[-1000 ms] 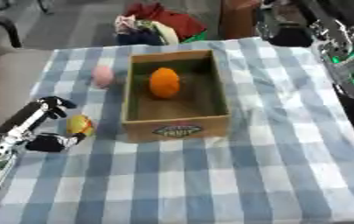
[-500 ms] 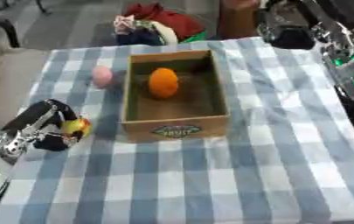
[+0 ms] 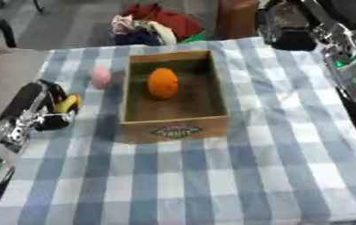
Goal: Pick up objects on the table and place them in the box.
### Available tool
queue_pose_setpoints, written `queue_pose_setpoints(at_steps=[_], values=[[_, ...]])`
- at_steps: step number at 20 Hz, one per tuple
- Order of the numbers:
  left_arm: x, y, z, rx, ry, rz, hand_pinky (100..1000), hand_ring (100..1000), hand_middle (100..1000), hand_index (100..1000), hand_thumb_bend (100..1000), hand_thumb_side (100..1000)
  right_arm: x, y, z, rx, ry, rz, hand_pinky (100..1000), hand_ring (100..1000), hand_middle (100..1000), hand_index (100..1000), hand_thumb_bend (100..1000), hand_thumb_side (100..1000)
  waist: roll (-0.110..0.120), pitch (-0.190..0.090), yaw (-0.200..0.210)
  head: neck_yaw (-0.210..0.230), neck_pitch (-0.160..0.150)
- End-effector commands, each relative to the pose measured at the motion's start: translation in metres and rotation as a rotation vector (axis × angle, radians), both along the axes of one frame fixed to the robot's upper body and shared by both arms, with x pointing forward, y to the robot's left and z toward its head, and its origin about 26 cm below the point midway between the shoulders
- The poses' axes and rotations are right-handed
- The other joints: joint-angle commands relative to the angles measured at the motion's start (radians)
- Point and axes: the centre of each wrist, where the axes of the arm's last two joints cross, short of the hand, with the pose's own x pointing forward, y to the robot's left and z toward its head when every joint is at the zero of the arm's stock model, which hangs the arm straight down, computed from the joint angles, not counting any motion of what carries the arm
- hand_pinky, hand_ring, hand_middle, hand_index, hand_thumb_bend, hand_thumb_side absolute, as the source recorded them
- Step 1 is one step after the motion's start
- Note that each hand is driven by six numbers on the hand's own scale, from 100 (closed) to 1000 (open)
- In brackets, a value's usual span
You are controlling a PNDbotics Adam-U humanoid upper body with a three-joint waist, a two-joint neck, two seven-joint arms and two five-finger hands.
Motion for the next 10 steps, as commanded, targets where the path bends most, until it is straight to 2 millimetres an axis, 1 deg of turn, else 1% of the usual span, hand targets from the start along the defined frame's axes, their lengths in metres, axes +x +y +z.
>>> queue_pose_setpoints(at_steps=[1, 3, 4, 7, 10], values=[[0.008, 0.017, 0.038, 0.032, -0.081, 0.014, 599, 408, 373, 459, 196, 100, -0.003, 0.001, 0.009, -0.045, -0.025, 0.030, 664, 809, 528, 674, 100, 180, 0.001, -0.019, -0.007, 0.008, 0.000], [0.015, 0.009, 0.052, 0.051, -0.103, -0.028, 599, 409, 373, 459, 202, 100, -0.003, 0.004, 0.002, -0.107, -0.005, 0.058, 666, 812, 529, 673, 100, 182, 0.003, -0.019, -0.017, 0.011, 0.001], [0.019, 0.003, 0.056, 0.059, -0.106, -0.057, 599, 410, 373, 461, 209, 100, -0.002, 0.007, -0.002, -0.135, 0.004, 0.073, 669, 815, 532, 677, 100, 186, 0.003, -0.019, -0.021, 0.013, 0.000], [0.030, -0.026, 0.062, 0.086, -0.105, -0.163, 598, 412, 375, 463, 219, 100, 0.001, 0.015, -0.012, -0.197, 0.024, 0.116, 670, 818, 534, 686, 100, 191, 0.004, -0.016, -0.034, 0.022, -0.004], [0.039, -0.058, 0.062, 0.120, -0.096, -0.269, 600, 418, 381, 471, 228, 100, 0.002, 0.025, -0.017, -0.228, 0.032, 0.156, 670, 820, 535, 691, 100, 197, 0.006, -0.011, -0.053, 0.036, -0.008]])
